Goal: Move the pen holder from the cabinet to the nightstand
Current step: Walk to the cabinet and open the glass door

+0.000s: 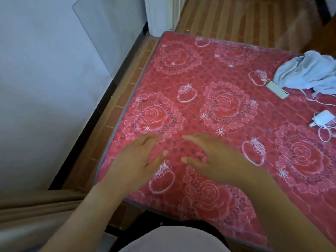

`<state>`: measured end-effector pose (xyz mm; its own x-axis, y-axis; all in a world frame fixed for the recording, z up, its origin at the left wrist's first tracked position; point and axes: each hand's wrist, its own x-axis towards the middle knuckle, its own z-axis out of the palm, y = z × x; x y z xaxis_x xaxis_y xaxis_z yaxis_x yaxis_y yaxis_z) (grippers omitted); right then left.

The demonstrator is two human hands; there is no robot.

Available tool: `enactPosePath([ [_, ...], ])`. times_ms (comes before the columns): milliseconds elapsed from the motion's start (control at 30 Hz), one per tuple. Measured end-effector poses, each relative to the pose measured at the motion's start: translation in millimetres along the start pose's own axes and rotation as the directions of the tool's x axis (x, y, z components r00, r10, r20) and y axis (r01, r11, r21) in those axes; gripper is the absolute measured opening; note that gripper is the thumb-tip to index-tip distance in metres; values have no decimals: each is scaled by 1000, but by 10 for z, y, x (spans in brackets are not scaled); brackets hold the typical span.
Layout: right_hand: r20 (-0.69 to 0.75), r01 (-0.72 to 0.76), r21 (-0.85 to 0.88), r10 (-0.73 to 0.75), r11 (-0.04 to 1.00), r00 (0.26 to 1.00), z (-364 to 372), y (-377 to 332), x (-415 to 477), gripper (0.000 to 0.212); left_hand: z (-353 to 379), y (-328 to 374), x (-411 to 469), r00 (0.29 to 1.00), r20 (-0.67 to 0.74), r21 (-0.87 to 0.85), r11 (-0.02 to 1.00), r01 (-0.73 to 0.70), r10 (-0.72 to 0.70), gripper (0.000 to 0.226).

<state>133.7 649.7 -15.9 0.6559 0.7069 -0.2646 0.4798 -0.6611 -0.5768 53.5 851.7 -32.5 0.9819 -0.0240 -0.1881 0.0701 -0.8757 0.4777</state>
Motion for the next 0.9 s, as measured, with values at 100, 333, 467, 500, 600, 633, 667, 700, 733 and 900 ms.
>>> enactPosePath([
  [100, 59, 49, -3, -49, 999, 997, 46, -58, 203, 62, -30, -129, -148, 998, -17, -35, 998, 58, -58, 64],
  [333, 65, 86, -8, -86, 996, 994, 292, -530, 619, 63, -256, -730, -251, 996, -61, -67, 996, 66, -70, 57],
  [467, -10, 21, -56, -21, 998, 1000, 537, -929, 906, 62, -451, -1241, -176, 1000, -4, -68, 998, -17, 16, 53],
  [500, -46, -8, -59, 5, 998, 999, 608, -1059, 977, 62, -543, -1392, -157, 999, 26, -62, 997, -43, 45, 54],
  [600, -101, -70, 16, 72, 997, 992, 851, -1498, 1202, 61, -890, -1856, -115, 991, 88, 2, 994, -106, 106, 58],
  [633, -101, -78, 48, 83, 996, 991, 931, -1646, 1272, 61, -1004, -1990, -104, 988, 97, 28, 992, -124, 121, 61],
  [667, -101, -78, 68, 85, 995, 991, 1000, -1779, 1335, 61, -1105, -2111, -90, 985, 100, 47, 989, -142, 137, 61],
  [700, -106, -71, 76, 79, 995, 991, 1056, -1885, 1393, 60, -1189, -2217, -76, 984, 99, 57, 986, -157, 151, 62],
  [733, -116, -66, 76, 74, 995, 990, 1089, -1967, 1438, 60, -1266, -2297, -70, 982, 96, 64, 984, -167, 161, 62],
  [900, -163, -93, 57, 101, 994, 982, 1090, -2090, 1580, 58, -1465, -2535, -169, 986, 77, 74, 985, -153, 148, 60],
])
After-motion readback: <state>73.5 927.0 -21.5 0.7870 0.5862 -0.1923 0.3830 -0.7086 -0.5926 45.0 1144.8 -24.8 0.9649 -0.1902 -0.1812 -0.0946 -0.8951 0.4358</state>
